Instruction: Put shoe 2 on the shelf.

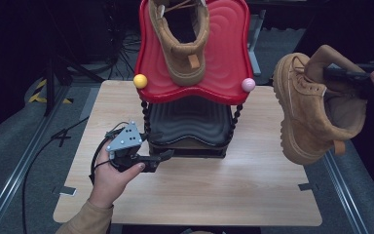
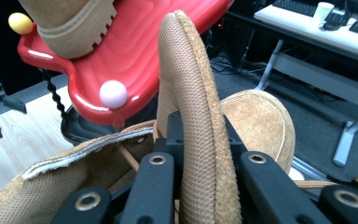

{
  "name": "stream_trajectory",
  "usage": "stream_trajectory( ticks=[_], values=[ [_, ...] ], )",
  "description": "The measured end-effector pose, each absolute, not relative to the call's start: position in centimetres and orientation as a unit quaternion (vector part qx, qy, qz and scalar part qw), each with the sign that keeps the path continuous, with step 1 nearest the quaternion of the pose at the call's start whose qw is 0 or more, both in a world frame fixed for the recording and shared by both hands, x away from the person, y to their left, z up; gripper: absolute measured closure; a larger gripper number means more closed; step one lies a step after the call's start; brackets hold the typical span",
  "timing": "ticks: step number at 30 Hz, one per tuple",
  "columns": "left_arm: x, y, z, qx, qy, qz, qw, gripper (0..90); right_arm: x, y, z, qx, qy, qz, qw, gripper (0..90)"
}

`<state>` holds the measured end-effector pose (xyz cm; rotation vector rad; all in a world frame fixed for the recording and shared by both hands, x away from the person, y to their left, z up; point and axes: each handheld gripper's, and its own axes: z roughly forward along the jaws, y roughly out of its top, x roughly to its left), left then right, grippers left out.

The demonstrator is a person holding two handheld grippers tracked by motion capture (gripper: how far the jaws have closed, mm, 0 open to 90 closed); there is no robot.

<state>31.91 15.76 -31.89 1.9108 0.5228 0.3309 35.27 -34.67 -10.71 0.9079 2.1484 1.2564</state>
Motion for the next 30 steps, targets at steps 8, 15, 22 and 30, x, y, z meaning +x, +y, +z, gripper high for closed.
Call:
stream_trajectory(
  ticks=[8,15,22,30],
  values=[
    [31.4,16.0,-32.1,0.806,0.223,0.14,0.53,35.8,35.9,-33.6,-8.6,0.316,0.793,0.459,0.248,80.7],
    [31.5,16.2,-32.0,0.801,0.228,0.141,0.535,35.8,36.5,-32.9,-7.3,0.309,0.796,0.46,0.245,80.7],
    [32.0,15.9,-32.1,0.804,0.218,0.132,0.538,35.8,37.2,-31.3,-5.2,0.302,0.797,0.454,0.261,80.8],
    [32.2,15.7,-31.6,0.801,0.205,0.128,0.548,35.8,37.9,-29.2,-2.8,0.3,0.791,0.45,0.285,80.9]
  ],
)
